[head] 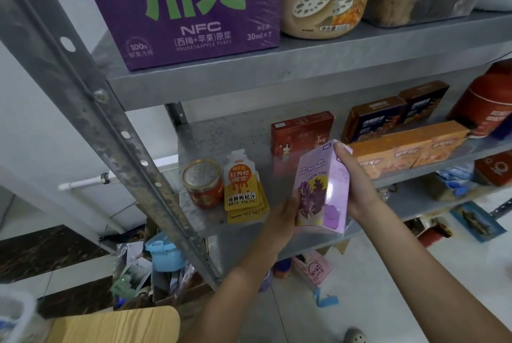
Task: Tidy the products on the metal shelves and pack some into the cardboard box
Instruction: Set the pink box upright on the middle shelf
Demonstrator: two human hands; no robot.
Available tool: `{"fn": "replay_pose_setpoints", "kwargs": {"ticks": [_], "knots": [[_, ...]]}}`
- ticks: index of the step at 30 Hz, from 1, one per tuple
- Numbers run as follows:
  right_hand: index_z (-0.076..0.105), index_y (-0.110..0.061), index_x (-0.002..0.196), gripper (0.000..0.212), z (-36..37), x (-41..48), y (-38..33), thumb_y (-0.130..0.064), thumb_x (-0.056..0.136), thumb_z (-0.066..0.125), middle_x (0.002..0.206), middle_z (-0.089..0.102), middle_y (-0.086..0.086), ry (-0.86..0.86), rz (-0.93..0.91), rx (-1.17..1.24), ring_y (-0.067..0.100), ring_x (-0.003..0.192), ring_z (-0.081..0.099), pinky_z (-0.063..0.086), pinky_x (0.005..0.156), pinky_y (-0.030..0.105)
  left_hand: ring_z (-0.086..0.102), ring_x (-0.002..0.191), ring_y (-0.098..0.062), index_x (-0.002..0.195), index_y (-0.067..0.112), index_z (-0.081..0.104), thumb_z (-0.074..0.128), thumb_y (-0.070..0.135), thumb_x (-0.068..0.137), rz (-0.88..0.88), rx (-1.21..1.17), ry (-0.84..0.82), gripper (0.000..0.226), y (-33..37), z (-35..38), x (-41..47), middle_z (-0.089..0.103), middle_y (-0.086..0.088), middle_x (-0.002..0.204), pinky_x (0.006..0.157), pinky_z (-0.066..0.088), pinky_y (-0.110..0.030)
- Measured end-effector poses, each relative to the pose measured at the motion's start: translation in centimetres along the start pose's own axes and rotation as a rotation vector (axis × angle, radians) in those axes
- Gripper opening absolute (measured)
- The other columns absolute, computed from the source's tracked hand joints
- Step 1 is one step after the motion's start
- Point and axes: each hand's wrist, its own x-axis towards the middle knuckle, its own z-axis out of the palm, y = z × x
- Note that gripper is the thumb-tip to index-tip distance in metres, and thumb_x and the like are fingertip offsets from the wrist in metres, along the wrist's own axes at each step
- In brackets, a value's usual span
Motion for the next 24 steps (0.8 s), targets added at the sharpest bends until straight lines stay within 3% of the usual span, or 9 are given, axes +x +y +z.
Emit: {"fn": "replay_pose_setpoints", "kwargs": {"ticks": [3, 5, 7, 9, 11, 14, 18, 20, 24], "knots": [[0.056, -0.011, 0.116, 0.077, 0.2, 0.4, -0.1, -0.061, 0.063, 0.078, 0.103, 0.064, 0.017, 0.041, -0.071, -0.126, 0.032, 0.093, 0.062, 0.05, 0.087, 0.045, 0.057, 0.108, 0.007, 0.124, 0.055, 0.047, 0.032, 0.095, 0.065, 0.13, -0.014, -0.032, 0.073, -0.1, 0.0, -0.9, 0.061, 0.029, 0.119, 0.089, 0.047, -0.018], [0.056, -0.009, 0.115, 0.071, 0.4, 0.6, -0.3, -0.058, 0.068, 0.076, 0.104, 0.064, 0.019, 0.075, -0.111, -0.17, 0.033, 0.094, 0.063, 0.047, 0.093, 0.053, 0.055, 0.105, 0.019, 0.125, 0.061, 0.04, 0.048, 0.072, 0.079, 0.193, -0.053, -0.121, 0.047, 0.3, 0.2, -1.7, 0.058, 0.044, 0.109, 0.082, 0.047, -0.007], [0.058, -0.006, 0.116, 0.07, 0.9, 0.7, -0.4, -0.058, 0.071, 0.072, 0.11, 0.063, 0.023, 0.098, -0.135, -0.222, 0.035, 0.099, 0.065, 0.044, 0.1, 0.056, 0.054, 0.113, 0.013, 0.135, 0.046, 0.044, 0.059, 0.038, 0.09, 0.244, -0.124, -0.128, 0.048, 0.3, 0.3, -2.1, 0.06, 0.038, 0.116, 0.088, 0.046, -0.009], [0.056, -0.006, 0.12, 0.074, 1.2, 0.8, -0.2, -0.063, 0.073, 0.067, 0.117, 0.062, 0.024, 0.08, -0.153, -0.277, 0.037, 0.106, 0.064, 0.042, 0.102, 0.057, 0.056, 0.116, 0.007, 0.136, 0.04, 0.047, 0.061, 0.027, 0.093, 0.279, -0.154, -0.106, 0.047, 0.1, 0.1, -2.2, 0.062, 0.031, 0.12, 0.09, 0.047, -0.013], [0.056, -0.01, 0.126, 0.072, 1.1, 0.8, -0.1, -0.068, 0.083, 0.051, 0.121, 0.063, 0.019, 0.025, -0.133, -0.3, 0.034, 0.112, 0.062, 0.049, 0.098, 0.051, 0.058, 0.116, 0.001, 0.132, 0.043, 0.049, 0.063, 0.031, 0.093, 0.281, -0.209, -0.093, 0.043, 0.1, -0.1, -2.6, 0.064, 0.027, 0.119, 0.09, 0.049, -0.015], [0.053, -0.023, 0.133, 0.061, 0.4, 0.7, 0.2, -0.063, 0.091, 0.034, 0.125, 0.063, 0.006, -0.088, -0.117, -0.267, 0.024, 0.113, 0.063, 0.054, 0.087, 0.041, 0.061, 0.119, -0.017, 0.13, 0.036, 0.055, 0.063, 0.049, 0.084, 0.233, -0.359, -0.102, 0.049, -0.2, -0.5, -3.2, 0.066, 0.007, 0.124, 0.099, 0.051, -0.036], [0.065, -0.017, 0.12, 0.056, -0.6, 0.9, 1.2, -0.05, 0.076, 0.074, 0.108, 0.069, 0.009, -0.162, 0.07, -0.061, 0.023, 0.095, 0.069, 0.058, 0.08, 0.035, 0.056, 0.124, -0.032, 0.136, 0.027, 0.052, 0.06, 0.05, 0.088, 0.225, -0.532, -0.176, 0.054, -0.5, -0.5, -3.5, 0.06, -0.01, 0.135, 0.106, 0.042, -0.056], [0.064, -0.014, 0.119, 0.066, -0.9, 0.8, 1.8, -0.047, 0.065, 0.084, 0.101, 0.072, 0.01, -0.154, 0.136, 0.023, 0.022, 0.085, 0.072, 0.06, 0.073, 0.034, 0.058, 0.123, -0.033, 0.136, 0.026, 0.053, 0.066, 0.061, 0.08, 0.197, -0.513, -0.173, 0.067, -0.5, -0.4, -3.5, 0.06, -0.01, 0.135, 0.107, 0.042, -0.055], [0.057, -0.012, 0.122, 0.051, -0.9, 0.6, 1.6, -0.036, 0.078, 0.067, 0.102, 0.072, 0.013, -0.011, 0.04, 0.048, 0.021, 0.081, 0.072, 0.06, 0.066, 0.032, 0.064, 0.115, -0.024, 0.122, 0.032, 0.066, 0.069, 0.067, 0.071, 0.178, -0.446, -0.06, 0.062, -0.8, -0.8, -3.2, 0.068, -0.004, 0.123, 0.098, 0.052, -0.041]]}}
